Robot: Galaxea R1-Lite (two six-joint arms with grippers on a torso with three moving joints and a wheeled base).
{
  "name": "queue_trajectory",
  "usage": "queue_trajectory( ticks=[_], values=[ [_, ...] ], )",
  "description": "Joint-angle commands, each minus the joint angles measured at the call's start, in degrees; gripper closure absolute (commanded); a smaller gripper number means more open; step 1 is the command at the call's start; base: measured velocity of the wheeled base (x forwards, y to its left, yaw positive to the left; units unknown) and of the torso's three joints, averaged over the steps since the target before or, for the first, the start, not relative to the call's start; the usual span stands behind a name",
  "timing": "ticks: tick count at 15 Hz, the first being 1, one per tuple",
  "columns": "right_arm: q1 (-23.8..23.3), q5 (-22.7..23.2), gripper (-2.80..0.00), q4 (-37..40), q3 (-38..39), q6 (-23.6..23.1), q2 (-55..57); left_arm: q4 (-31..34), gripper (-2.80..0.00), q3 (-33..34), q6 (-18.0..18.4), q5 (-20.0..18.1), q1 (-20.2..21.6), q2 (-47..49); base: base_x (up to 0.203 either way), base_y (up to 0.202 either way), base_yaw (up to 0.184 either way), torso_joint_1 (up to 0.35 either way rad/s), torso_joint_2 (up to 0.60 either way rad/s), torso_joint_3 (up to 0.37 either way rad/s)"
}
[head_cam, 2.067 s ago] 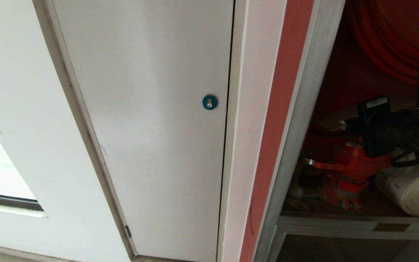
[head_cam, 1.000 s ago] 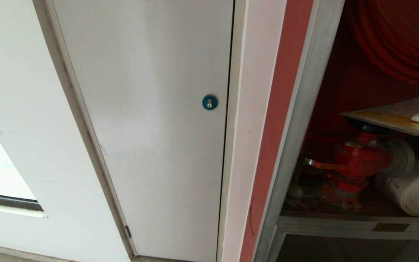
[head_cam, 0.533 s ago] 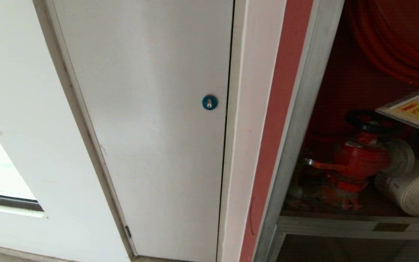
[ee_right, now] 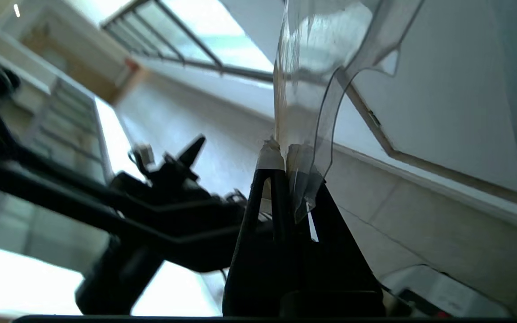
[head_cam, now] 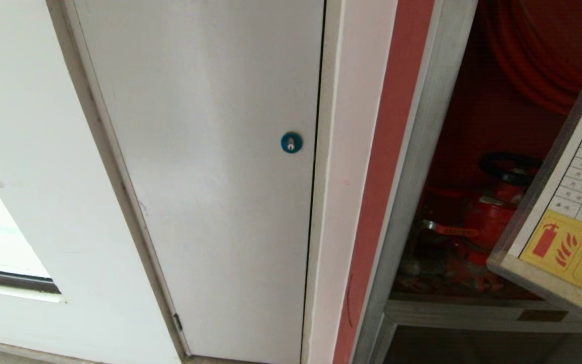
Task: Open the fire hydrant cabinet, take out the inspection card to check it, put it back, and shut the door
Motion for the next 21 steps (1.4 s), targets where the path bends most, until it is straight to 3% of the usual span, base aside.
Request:
queue_trajectory(
  ticks=[1,6,8,14,21],
  values=[
    [0.1,2.1,0.00,0.1,1.3,-5.5,1.7,0.0,0.00,0.0,0.0,0.0,0.0,0.0,0.000,0.000,0.000,0.000,0.00,0.000],
    [1.4,6.1,0.00,-0.8,3.7,-28.2,10.4,0.0,0.00,0.0,0.0,0.0,0.0,0.0,0.000,0.000,0.000,0.000,0.00,0.000],
    [3.9,6.7,0.00,-2.9,3.5,-34.7,14.2,0.0,0.00,0.0,0.0,0.0,0.0,0.0,0.000,0.000,0.000,0.000,0.00,0.000],
    [17.2,6.6,0.00,-13.3,3.0,-35.5,24.7,0.0,0.00,0.0,0.0,0.0,0.0,0.0,0.000,0.000,0.000,0.000,0.00,0.000],
    [27.1,6.5,0.00,-22.3,2.8,-29.5,31.7,0.0,0.00,0.0,0.0,0.0,0.0,0.0,0.000,0.000,0.000,0.000,0.00,0.000]
  ],
)
